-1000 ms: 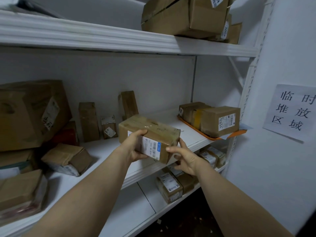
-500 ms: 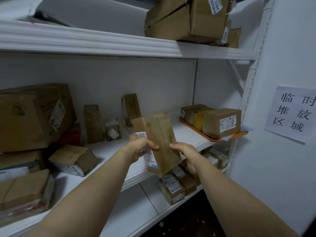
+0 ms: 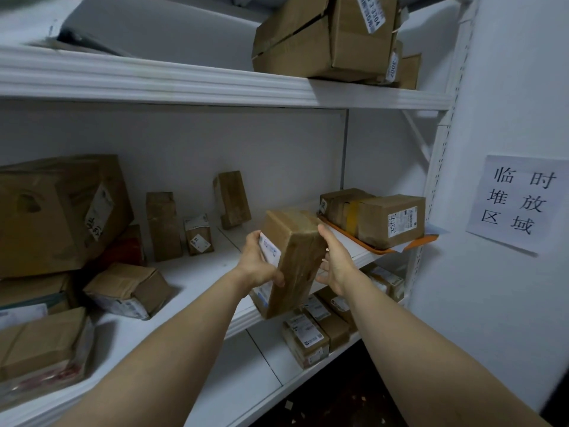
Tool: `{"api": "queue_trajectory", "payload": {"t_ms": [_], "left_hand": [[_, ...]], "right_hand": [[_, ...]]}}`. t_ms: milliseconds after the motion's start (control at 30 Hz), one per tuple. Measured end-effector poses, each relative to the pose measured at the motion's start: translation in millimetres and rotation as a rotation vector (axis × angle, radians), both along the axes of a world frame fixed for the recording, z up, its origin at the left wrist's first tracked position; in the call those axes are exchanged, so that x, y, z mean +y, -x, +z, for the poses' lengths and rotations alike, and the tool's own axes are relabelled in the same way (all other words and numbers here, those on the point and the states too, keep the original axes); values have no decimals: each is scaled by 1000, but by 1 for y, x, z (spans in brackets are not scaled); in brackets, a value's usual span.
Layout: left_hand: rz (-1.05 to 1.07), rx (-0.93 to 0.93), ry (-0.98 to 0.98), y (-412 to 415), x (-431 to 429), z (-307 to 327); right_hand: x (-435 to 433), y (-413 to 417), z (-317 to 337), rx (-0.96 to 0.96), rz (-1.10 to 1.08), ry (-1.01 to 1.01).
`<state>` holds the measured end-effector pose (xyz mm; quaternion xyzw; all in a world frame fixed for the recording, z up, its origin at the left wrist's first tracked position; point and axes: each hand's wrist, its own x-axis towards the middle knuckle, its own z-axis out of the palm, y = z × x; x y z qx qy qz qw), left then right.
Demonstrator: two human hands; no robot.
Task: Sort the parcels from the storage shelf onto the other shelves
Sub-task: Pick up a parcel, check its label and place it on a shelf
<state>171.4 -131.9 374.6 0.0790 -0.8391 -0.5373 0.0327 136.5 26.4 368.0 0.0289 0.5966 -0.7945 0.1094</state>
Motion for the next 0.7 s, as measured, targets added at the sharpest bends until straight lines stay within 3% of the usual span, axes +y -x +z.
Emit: {"api": "queue_trajectory", "payload": {"t_ms": [167,333,467,533,700], "left_hand": [[35,79,257,3,7,3],[-49,109,456,6,18,5],[-50,131,528,7,29,3],[53,74,404,10,28,4],[391,-151,-316,5,24,10]], "right_hand": [[13,0,-8,112,-53,-67],[32,0,-10,39,-4,-121],[49,2,-21,-48,-50,3],[57,-6,-24,-66,-78,81],[80,-19,-43,-99,-33,340]]}}
